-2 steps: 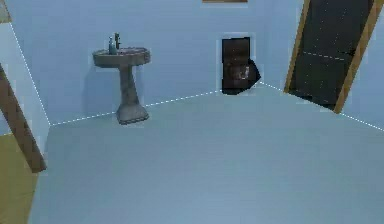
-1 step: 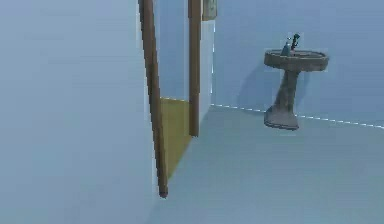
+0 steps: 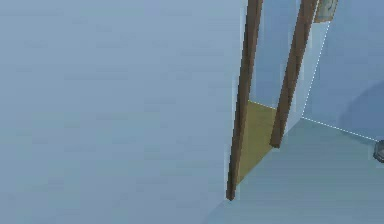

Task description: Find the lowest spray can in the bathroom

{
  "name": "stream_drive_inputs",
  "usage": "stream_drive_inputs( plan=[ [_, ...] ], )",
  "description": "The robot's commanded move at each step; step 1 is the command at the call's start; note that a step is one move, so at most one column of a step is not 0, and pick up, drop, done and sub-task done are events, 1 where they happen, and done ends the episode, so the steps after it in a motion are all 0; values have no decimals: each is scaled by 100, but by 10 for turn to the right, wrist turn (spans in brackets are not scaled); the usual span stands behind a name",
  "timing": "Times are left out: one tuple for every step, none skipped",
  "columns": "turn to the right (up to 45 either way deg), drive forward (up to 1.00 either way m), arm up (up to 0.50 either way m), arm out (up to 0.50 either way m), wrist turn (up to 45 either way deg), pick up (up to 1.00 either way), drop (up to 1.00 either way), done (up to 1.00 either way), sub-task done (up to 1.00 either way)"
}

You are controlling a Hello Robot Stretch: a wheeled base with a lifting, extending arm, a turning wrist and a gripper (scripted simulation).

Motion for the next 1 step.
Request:
stream_drive_inputs(
  plan=[
    [0, 5, 0, 0, 0, 0, 0, 0, 0]
  ],
)
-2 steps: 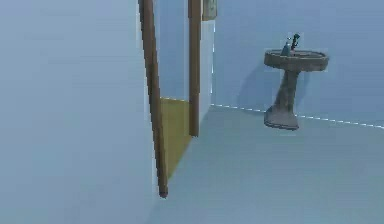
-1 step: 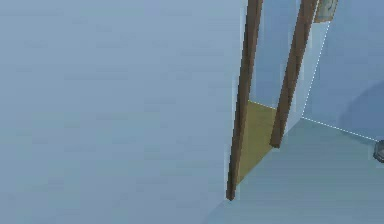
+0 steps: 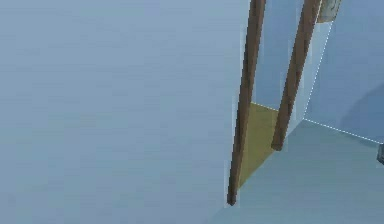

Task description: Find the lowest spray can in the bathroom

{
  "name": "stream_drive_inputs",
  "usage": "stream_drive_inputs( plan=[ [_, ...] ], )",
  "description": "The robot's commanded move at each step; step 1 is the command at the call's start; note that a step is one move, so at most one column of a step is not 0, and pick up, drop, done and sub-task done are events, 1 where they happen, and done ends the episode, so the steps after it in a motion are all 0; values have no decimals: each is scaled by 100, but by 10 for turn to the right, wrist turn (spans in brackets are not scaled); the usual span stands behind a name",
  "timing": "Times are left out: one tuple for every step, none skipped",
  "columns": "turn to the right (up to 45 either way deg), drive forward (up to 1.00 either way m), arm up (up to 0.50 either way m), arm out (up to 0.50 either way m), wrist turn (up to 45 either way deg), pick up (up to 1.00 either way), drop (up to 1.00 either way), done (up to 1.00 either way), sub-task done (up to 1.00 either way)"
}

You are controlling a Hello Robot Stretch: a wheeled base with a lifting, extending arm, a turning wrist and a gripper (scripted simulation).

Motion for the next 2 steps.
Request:
stream_drive_inputs(
  plan=[
    [0, 15, 0, 0, 0, 0, 0, 0, 0],
    [-450, 0, 0, 0, 0, 0, 0, 0, 0]
  ],
)
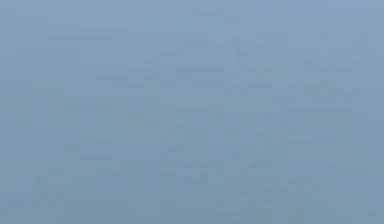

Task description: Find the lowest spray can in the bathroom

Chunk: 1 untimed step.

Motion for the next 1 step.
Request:
stream_drive_inputs(
  plan=[
    [-450, 0, 0, 0, 0, 0, 0, 0, 0]
  ],
)
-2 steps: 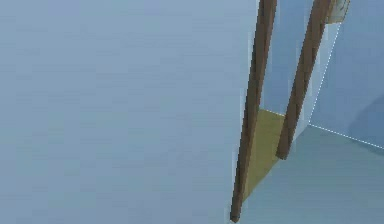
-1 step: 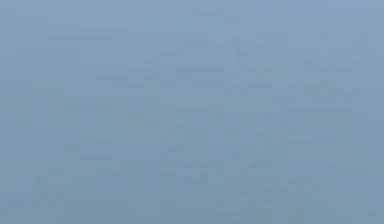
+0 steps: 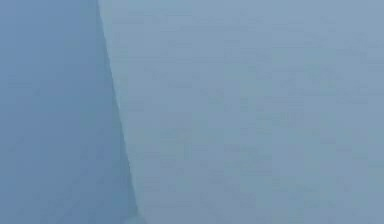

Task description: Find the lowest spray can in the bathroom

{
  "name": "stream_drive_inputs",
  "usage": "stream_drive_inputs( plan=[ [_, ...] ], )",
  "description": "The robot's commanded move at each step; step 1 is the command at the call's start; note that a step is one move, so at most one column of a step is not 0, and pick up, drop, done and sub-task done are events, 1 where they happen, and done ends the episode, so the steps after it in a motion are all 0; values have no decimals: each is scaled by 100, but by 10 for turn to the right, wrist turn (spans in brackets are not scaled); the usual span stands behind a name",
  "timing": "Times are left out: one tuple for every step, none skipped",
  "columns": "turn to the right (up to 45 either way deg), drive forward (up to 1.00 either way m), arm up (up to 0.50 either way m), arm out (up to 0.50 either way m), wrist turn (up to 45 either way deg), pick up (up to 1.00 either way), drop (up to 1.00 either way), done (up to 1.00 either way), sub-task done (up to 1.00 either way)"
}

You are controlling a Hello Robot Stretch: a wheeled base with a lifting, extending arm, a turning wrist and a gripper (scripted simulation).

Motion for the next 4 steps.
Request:
stream_drive_inputs(
  plan=[
    [-450, 0, 0, 0, 0, 0, 0, 0, 0],
    [-60, 0, 0, 0, 0, 0, 0, 0, 0],
    [0, 40, 0, 0, 0, 0, 0, 0, 0],
    [-450, 0, 0, 0, 0, 0, 0, 0, 0]
  ],
)
